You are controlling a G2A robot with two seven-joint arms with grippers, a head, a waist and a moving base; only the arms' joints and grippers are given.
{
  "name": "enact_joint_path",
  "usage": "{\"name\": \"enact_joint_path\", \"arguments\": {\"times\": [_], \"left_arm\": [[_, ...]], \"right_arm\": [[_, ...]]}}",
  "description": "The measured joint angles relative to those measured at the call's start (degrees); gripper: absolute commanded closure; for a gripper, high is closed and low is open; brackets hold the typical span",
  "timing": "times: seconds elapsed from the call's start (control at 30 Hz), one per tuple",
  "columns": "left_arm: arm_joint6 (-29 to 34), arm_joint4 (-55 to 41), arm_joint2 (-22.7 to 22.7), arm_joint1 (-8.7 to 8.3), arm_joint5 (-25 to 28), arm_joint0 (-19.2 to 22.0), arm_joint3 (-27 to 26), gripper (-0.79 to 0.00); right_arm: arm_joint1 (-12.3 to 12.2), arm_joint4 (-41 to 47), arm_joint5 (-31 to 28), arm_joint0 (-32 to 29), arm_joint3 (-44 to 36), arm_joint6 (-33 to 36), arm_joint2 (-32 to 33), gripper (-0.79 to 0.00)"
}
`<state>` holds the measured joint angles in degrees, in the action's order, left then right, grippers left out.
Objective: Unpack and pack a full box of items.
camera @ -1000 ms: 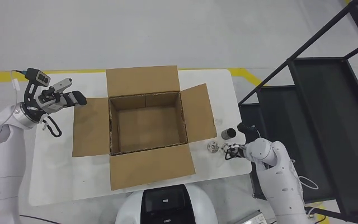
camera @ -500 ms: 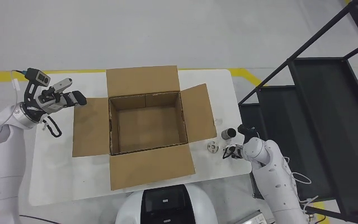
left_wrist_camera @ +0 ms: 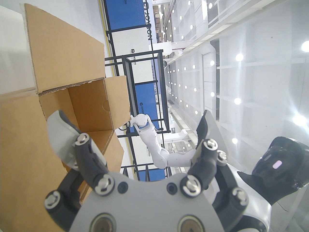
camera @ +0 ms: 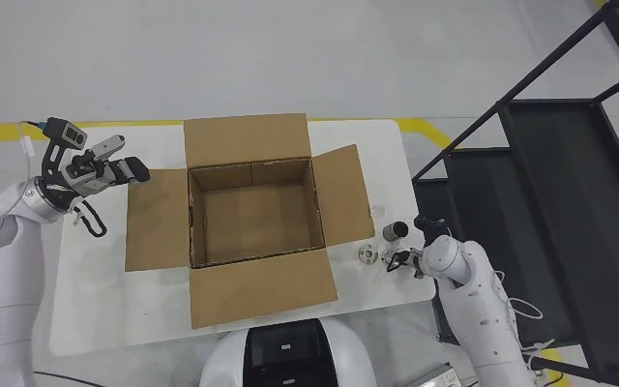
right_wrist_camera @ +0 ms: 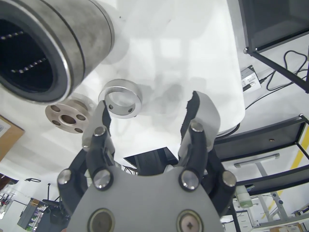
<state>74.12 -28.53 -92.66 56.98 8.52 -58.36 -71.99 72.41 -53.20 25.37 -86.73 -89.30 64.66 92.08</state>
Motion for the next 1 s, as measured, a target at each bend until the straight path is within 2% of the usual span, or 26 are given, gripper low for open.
{"name": "enact_joint_path", "arguments": {"times": [0.2,0.33,0.5,0.6,0.77,0.87,1.0], "left_arm": [[0.0,0.0,0.0,0.0,0.0,0.0,0.0,-0.785],[0.0,0.0,0.0,0.0,0.0,0.0,0.0,-0.785],[0.0,0.0,0.0,0.0,0.0,0.0,0.0,-0.785],[0.0,0.0,0.0,0.0,0.0,0.0,0.0,-0.785],[0.0,0.0,0.0,0.0,0.0,0.0,0.0,-0.785],[0.0,0.0,0.0,0.0,0.0,0.0,0.0,-0.785],[0.0,0.0,0.0,0.0,0.0,0.0,0.0,-0.785]], "right_arm": [[-0.6,2.6,-0.9,-4.6,-7.4,1.4,4.2,-0.785],[-1.1,11.4,-8.8,-8.3,-11.9,5.3,8.7,-0.785],[-2.1,20.2,-20.1,-10.9,-12.8,11.6,13.5,-0.785],[-2.6,22.2,-24.7,-11.4,-13.0,14.3,14.1,-0.785],[-3.1,30.5,-32.0,-11.6,-12.3,17.1,15.0,-0.785],[-3.5,32.4,-32.4,-11.2,-11.1,16.7,15.9,-0.785],[-3.8,28.2,-26.9,-9.7,-9.7,12.9,14.5,-0.785]]}}
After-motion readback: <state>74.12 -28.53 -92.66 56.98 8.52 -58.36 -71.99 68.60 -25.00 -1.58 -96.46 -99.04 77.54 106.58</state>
